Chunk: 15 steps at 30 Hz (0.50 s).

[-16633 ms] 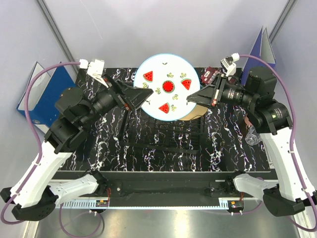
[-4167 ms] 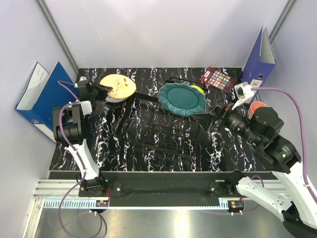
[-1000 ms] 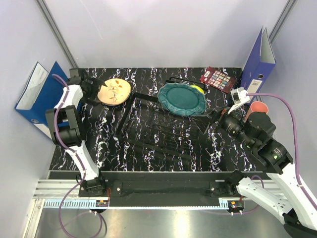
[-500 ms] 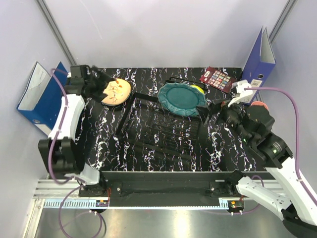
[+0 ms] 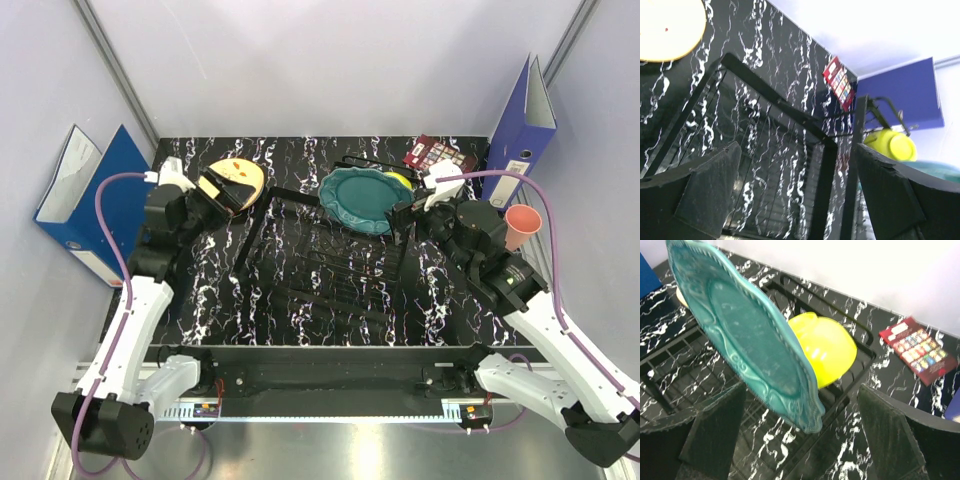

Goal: Unload the mixed dishes from the dish rack
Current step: Pick up the plate from the dish rack.

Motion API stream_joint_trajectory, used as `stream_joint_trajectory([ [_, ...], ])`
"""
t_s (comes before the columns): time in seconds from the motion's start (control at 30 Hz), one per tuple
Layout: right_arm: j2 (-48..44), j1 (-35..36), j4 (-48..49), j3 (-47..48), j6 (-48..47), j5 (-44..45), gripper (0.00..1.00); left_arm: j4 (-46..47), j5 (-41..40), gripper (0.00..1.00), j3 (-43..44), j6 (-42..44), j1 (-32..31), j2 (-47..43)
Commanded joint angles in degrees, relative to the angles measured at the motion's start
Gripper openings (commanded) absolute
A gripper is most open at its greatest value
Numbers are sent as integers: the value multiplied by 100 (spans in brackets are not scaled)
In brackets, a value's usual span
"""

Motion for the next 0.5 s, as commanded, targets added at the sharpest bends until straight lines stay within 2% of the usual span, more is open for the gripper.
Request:
stream_joint_trajectory([
  [0.0, 141, 3, 920, 17, -453, -175, 100, 658, 104, 99, -187, 300, -229, -295],
  [0.13, 361, 3, 1333, -184, -533, -456, 100, 693, 279, 99, -398, 257, -299, -409],
  [0.23, 519, 3, 1439, -211, -673, -667, 95, 798, 376, 99, -565, 256, -308, -462],
  [0.27, 563, 3, 1457, -203, -700, -711, 91, 816, 394, 99, -592, 248, -308, -514],
  [0.37, 616, 3, 1527, -255, -709, -712, 66, 843, 394, 99, -697, 239, -308, -567],
  [0.4, 608, 3, 1562, -307, -691, -694, 55, 851, 402, 99, -715, 230, -308, -567],
  [0.47, 564, 3, 1588, -360, -665, -677, 45, 869, 402, 99, -785, 195, -308, -585],
])
